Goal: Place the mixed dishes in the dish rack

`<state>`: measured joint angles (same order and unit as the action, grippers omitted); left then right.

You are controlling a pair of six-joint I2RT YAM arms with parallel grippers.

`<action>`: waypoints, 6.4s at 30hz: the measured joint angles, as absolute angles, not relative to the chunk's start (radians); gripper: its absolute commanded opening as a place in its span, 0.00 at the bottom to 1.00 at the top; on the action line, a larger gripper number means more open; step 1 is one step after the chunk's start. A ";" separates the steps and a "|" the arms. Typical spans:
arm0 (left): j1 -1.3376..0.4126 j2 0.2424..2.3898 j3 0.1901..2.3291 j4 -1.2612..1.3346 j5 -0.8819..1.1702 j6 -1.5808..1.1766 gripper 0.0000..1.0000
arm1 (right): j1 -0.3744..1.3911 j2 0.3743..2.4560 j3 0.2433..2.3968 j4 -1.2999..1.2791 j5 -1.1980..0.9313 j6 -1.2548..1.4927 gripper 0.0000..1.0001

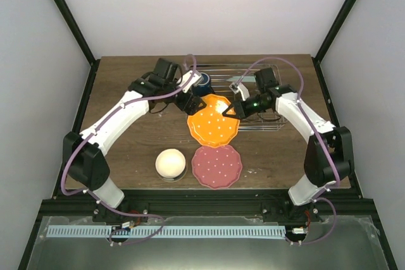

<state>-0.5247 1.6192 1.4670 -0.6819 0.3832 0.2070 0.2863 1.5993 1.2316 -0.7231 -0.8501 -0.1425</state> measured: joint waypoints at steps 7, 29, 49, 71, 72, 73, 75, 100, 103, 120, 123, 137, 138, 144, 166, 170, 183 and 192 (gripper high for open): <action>-0.473 1.618 1.547 -0.692 0.392 0.191 1.00 | 0.291 1.599 1.358 -0.726 -0.774 -0.146 0.01; -0.334 1.600 1.607 -0.756 0.444 0.123 1.00 | 0.290 1.309 1.387 -0.628 -0.195 -0.756 0.01; -0.332 1.620 1.606 -0.737 0.457 0.106 1.00 | 0.292 1.314 1.237 -0.587 0.064 -1.172 0.01; -0.326 1.662 1.606 -0.726 0.456 0.104 1.00 | 0.314 1.330 1.152 -0.439 0.133 -1.336 0.01; -0.325 1.664 1.606 -0.726 0.456 0.104 1.00 | 0.316 1.330 1.148 -0.430 0.133 -1.343 0.01; -0.325 1.665 1.606 -0.726 0.456 0.104 1.00 | 0.317 1.330 1.145 -0.424 0.133 -1.349 0.01; -0.325 1.666 1.606 -0.727 0.456 0.104 1.00 | 0.318 1.330 1.145 -0.418 0.133 -1.356 0.01; -0.320 1.670 1.605 -0.725 0.456 0.103 1.00 | 0.339 1.306 1.009 -0.246 0.145 -1.422 0.01; -0.320 1.670 1.603 -0.724 0.456 0.104 1.00 | 0.351 1.314 0.999 -0.223 0.137 -1.425 0.01; -0.316 1.670 1.587 -0.711 0.458 0.103 1.00 | 0.365 1.407 0.948 -0.106 0.145 -1.434 0.20; -0.314 1.670 1.586 -0.711 0.463 0.103 1.00 | 0.365 1.419 0.948 -0.099 0.154 -1.422 0.30; -0.314 1.670 1.541 -0.715 0.513 0.104 1.00 | 0.368 1.418 0.954 -0.119 0.176 -1.352 0.72; -0.314 1.670 1.538 -0.716 0.517 0.104 1.00 | 0.368 1.414 0.954 -0.128 0.176 -1.342 0.73; -0.316 1.666 1.510 -0.719 0.520 0.105 1.00 | 0.393 1.358 0.947 -0.175 0.170 -1.308 0.81; -0.603 1.606 1.338 -0.886 0.329 0.137 0.85 | 0.438 1.515 1.442 -0.313 0.182 -0.345 1.00; -0.634 1.592 1.292 -0.900 0.288 0.132 0.82 | 0.413 1.559 1.500 -0.382 0.186 -0.174 1.00; -0.734 1.596 1.177 -0.848 0.168 0.139 0.85 | 0.392 1.573 1.557 -0.499 0.184 -0.015 1.00; -0.771 1.674 1.135 -0.761 0.170 0.142 0.86 | 0.392 1.563 1.574 -0.542 0.163 0.002 1.00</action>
